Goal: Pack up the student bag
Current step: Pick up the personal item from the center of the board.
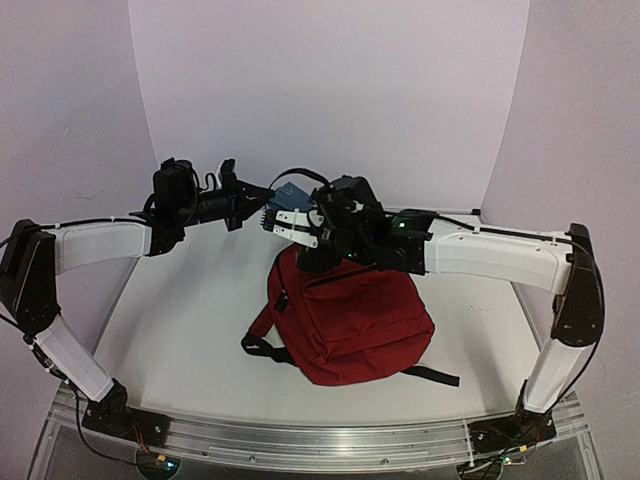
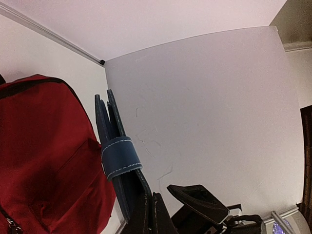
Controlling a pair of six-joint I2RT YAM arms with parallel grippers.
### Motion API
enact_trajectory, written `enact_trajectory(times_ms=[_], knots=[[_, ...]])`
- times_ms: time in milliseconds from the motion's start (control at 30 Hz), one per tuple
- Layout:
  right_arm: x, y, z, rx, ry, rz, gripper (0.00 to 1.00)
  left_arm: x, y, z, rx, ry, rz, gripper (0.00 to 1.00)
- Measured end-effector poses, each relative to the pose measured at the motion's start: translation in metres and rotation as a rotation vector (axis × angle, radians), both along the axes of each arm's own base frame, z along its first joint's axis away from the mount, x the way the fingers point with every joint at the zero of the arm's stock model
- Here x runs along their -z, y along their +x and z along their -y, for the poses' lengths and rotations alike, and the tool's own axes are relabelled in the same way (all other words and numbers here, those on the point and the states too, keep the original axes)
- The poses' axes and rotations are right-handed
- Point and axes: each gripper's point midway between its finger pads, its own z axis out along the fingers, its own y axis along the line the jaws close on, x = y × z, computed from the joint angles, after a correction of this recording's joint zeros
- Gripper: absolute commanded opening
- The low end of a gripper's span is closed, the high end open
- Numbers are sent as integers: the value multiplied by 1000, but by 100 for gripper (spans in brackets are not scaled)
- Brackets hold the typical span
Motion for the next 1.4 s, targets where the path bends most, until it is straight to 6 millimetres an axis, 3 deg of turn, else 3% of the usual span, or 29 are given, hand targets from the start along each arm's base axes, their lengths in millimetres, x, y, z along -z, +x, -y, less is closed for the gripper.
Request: enact_trajectory(times_ms=[133, 233, 500, 567, 633, 733, 833, 967, 1133, 1300, 1400], knots=[[3, 11, -8, 35, -21, 80, 93, -6, -9, 9, 47, -36, 1, 0], [7, 20, -12, 57, -45, 132, 81, -7, -13, 15, 74, -49, -5, 0], [-2, 32, -14, 92, -65, 233, 20, 1, -19, 19, 96, -52, -36, 0], [-5, 32, -14, 96, -60, 243, 10, 2, -19, 18, 97, -54, -42, 10], [-9, 33, -13, 104, -49, 252, 3, 3, -19, 18, 98, -54, -47, 35], [-8, 33, -10, 103, -53, 247, 0, 4, -20, 19, 105, -46, -32, 65], [-1, 28, -6, 89, -50, 192, 0, 6, -18, 16, 95, -13, -18, 77], [0, 16, 5, 56, 23, 32, 0, 8, -6, -9, 23, 44, -4, 80], [-26, 16, 34, 52, 229, -231, 0, 3, 7, -49, -91, 151, 90, 81], [-53, 23, 71, 70, 531, -558, 0, -8, -14, -43, -6, 202, 244, 82], [-59, 28, 87, 85, 680, -746, 0, -12, -36, -30, 76, 216, 344, 82]])
